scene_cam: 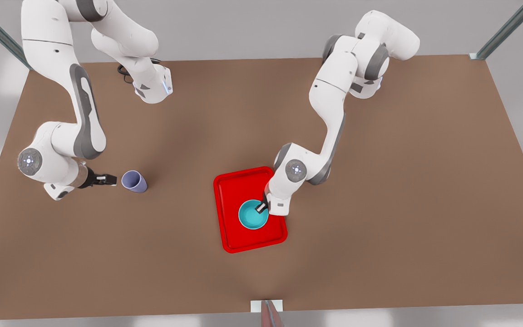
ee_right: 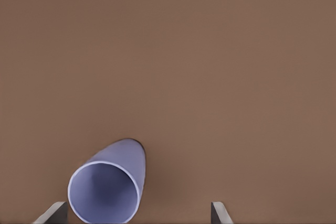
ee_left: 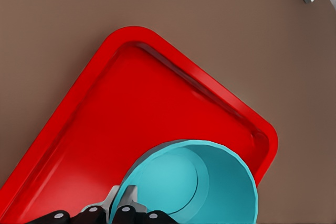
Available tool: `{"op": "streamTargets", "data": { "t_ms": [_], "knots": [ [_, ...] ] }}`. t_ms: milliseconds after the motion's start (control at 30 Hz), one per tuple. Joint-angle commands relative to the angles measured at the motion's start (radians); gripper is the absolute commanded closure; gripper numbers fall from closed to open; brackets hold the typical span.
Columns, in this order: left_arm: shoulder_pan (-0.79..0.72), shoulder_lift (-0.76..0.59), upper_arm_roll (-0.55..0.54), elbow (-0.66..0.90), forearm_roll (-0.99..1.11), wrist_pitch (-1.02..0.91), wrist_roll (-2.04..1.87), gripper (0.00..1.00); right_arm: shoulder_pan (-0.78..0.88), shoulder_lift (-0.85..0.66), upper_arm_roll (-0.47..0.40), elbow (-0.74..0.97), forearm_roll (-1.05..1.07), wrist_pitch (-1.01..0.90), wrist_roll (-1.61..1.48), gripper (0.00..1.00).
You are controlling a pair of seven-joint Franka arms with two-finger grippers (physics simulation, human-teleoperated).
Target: Place the bowl on the tray with the left arm and the cup on the tray with the right arm
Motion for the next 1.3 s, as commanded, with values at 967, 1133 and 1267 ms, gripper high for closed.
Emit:
{"op": "streamTargets", "data": {
  "t_ms": [967,1133,1267],
  "knots": [
    [0.461,-0.591,0.124,0.006,0.469,-0.969,1.163,0.0,0.006,0.059,-0.002,-0.164,-0.003,0.127,0.074,0.0],
    [0.461,-0.58,0.124,0.005,0.469,-0.977,1.165,0.0,0.006,0.079,-0.002,-0.164,-0.003,0.139,0.074,0.0],
    [0.461,-0.582,0.124,0.005,0.469,-0.983,1.165,0.0,0.009,0.119,-0.002,-0.161,-0.006,0.189,0.072,0.0]
  ]
}}
